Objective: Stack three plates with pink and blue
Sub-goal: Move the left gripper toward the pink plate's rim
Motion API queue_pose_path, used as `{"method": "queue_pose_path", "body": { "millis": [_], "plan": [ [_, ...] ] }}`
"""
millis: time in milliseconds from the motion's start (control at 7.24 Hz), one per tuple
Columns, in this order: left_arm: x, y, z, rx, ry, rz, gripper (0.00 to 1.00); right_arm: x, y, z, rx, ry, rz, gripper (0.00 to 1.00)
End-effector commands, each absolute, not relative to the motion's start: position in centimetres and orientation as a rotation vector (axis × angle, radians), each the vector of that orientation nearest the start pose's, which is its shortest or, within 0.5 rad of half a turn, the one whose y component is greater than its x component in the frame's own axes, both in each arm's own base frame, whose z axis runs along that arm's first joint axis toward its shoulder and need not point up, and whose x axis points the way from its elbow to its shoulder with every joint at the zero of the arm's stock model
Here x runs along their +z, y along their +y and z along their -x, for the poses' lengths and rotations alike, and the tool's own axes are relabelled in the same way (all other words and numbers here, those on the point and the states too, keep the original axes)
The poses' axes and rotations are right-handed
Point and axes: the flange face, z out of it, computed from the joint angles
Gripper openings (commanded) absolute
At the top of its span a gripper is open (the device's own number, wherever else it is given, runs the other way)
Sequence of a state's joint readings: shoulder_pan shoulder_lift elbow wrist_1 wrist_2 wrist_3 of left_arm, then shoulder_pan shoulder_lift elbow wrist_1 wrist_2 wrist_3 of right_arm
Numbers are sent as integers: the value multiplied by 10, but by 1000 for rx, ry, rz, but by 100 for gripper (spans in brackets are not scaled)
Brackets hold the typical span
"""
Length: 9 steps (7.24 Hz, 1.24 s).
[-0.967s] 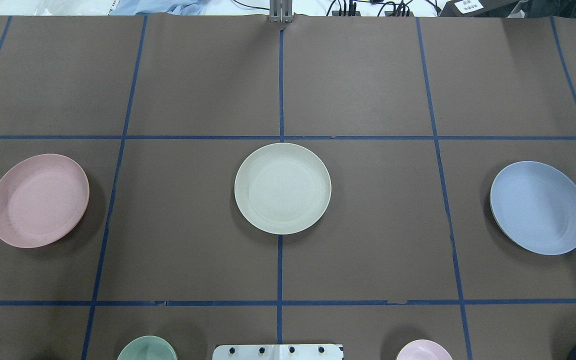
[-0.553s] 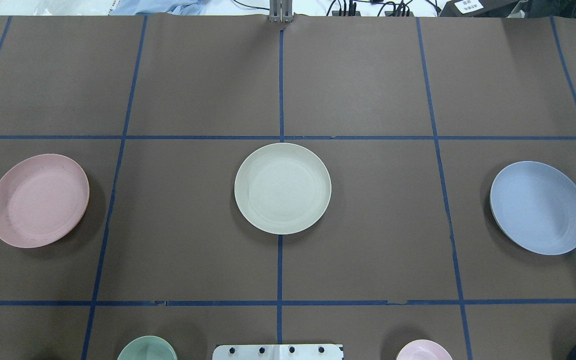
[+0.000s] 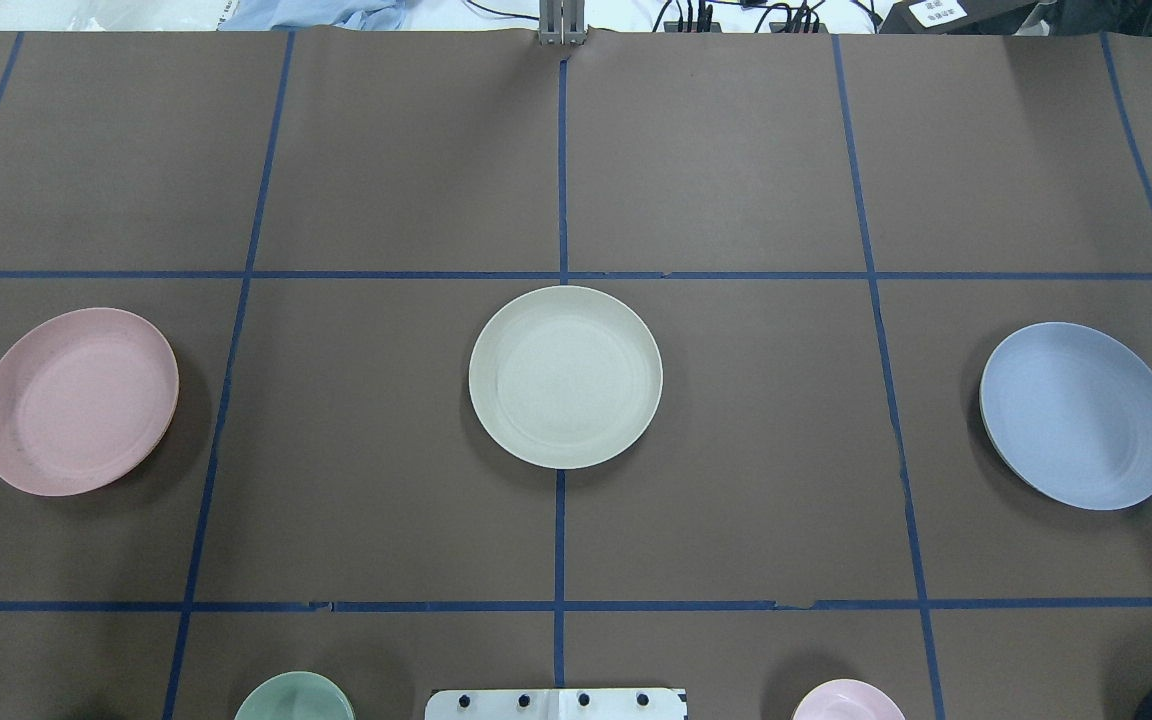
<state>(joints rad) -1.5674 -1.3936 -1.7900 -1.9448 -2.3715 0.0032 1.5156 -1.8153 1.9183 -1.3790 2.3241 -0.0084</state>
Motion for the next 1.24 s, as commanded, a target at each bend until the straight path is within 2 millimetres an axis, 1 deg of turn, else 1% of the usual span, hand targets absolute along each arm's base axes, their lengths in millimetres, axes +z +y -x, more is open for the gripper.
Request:
{"method": "queue_pose_path", "body": {
  "millis": [0,138,276,415,553,691,829,967,1106],
  "plan": [
    [530,-483,63,186,743,-619,100,549,-426,-44,-230,-726,-445,100],
    [513,-500,65,185,704,-704,100,550,-440,-43,-167,-744,-420,100],
    [506,-509,63,195,707,-734,100,546,-448,-42,-53,-767,-386,100],
    [519,-509,63,205,707,-771,100,547,-454,-41,-40,-776,-378,100],
    [535,-510,56,246,712,-825,100,534,-459,-41,-55,-776,-408,100],
    [561,-510,15,301,750,-776,100,533,-461,-31,-73,-781,-413,100],
    [574,-510,-29,290,806,-698,100,531,-462,-21,-37,-799,-385,100],
    [599,-496,-53,218,847,-669,100,528,-462,-13,-27,-812,-394,100],
    [633,-479,-82,158,872,-695,100,526,-461,-11,-25,-820,-407,100]
  ]
}}
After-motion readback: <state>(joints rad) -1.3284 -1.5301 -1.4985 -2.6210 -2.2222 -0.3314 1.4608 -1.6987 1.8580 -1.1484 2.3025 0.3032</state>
